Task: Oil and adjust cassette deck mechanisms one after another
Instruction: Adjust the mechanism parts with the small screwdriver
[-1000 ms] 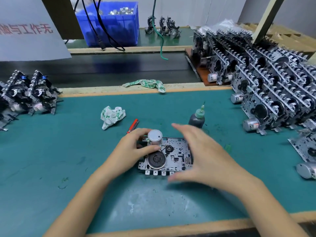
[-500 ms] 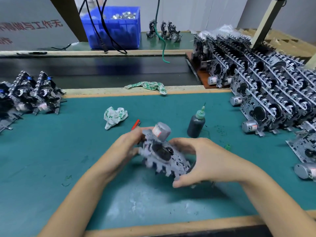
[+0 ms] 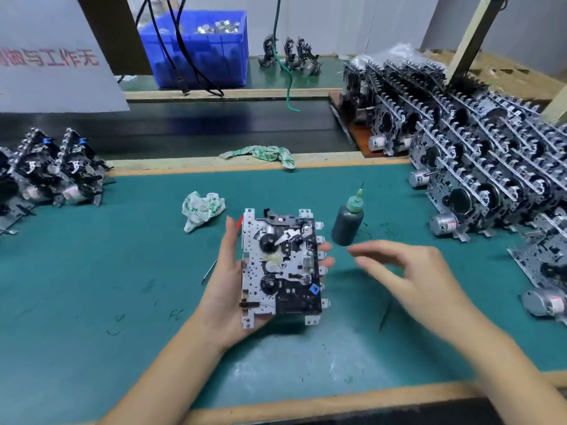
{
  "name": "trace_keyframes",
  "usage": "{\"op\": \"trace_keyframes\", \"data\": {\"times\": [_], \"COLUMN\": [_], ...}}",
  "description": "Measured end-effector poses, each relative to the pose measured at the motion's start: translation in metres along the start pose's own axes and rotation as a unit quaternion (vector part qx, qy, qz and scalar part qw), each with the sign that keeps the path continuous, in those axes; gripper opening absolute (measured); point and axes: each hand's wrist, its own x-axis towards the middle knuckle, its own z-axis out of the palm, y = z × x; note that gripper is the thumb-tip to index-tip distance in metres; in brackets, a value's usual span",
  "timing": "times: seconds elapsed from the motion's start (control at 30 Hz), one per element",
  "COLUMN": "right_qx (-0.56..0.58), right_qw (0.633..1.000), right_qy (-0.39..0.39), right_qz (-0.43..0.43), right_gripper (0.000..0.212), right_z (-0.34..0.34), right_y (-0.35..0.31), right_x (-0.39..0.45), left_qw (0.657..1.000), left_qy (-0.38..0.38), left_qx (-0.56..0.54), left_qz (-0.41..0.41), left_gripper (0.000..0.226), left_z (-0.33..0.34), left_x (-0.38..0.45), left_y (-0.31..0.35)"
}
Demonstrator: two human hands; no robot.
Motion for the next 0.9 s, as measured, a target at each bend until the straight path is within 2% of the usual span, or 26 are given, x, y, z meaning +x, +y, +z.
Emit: {"op": "trace_keyframes", "data": {"times": [0.03, 0.1, 0.17, 0.23, 0.3, 0.37, 0.4, 0.47, 0.57, 0.63, 0.73, 0.9], "right_qx": [-0.091, -0.179, -0.241, -0.272, -0.247, -0.21, -0.157, 0.019, 0.189, 0.223, 0.216, 0.216], "right_qw": [0.995, 0.97, 0.94, 0.931, 0.937, 0.94, 0.949, 0.96, 0.945, 0.934, 0.928, 0.908], "right_qy": [-0.017, -0.139, -0.226, -0.228, -0.231, -0.259, -0.269, -0.28, -0.264, -0.271, -0.277, -0.312], "right_qz": [-0.038, -0.083, -0.083, -0.086, -0.086, -0.069, -0.047, -0.003, 0.032, 0.062, 0.124, 0.176], "right_gripper": [0.02, 0.033, 0.032, 0.019, 0.011, 0.017, 0.018, 0.013, 0.012, 0.024, 0.042, 0.04], "right_z": [-0.011, -0.026, -0.028, -0.023, -0.018, -0.015, -0.013, -0.006, 0.012, 0.024, 0.034, 0.035], "right_y": [0.006, 0.018, 0.027, 0.033, 0.031, 0.029, 0.026, 0.016, -0.001, -0.008, -0.012, -0.012], "right_x": [-0.001, -0.005, -0.01, -0.009, -0.002, 0.006, 0.008, 0.009, 0.008, 0.01, 0.012, 0.012], "left_qw": [1.0, 0.999, 0.995, 0.993, 0.991, 0.99, 0.989, 0.988, 0.986, 0.984, 0.985, 0.984], "left_qy": [0.015, 0.051, 0.094, 0.115, 0.126, 0.13, 0.134, 0.142, 0.159, 0.168, 0.162, 0.169], "left_qx": [0.004, 0.009, -0.001, -0.023, -0.04, -0.047, -0.047, -0.046, -0.038, -0.035, -0.041, -0.029], "left_qz": [-0.004, -0.013, -0.022, -0.029, -0.03, -0.032, -0.034, -0.037, -0.036, -0.038, -0.046, -0.047], "left_gripper": [0.094, 0.094, 0.095, 0.095, 0.095, 0.093, 0.091, 0.088, 0.083, 0.079, 0.081, 0.079], "left_z": [-0.003, -0.006, -0.01, -0.01, -0.012, -0.013, -0.013, -0.014, -0.014, -0.014, -0.012, -0.011], "left_x": [0.001, 0.002, 0.003, 0.004, 0.004, 0.004, 0.003, 0.003, 0.003, 0.003, 0.003, 0.005], "left_y": [-0.003, -0.009, -0.014, -0.016, -0.017, -0.018, -0.018, -0.018, -0.019, -0.018, -0.018, -0.018]}}
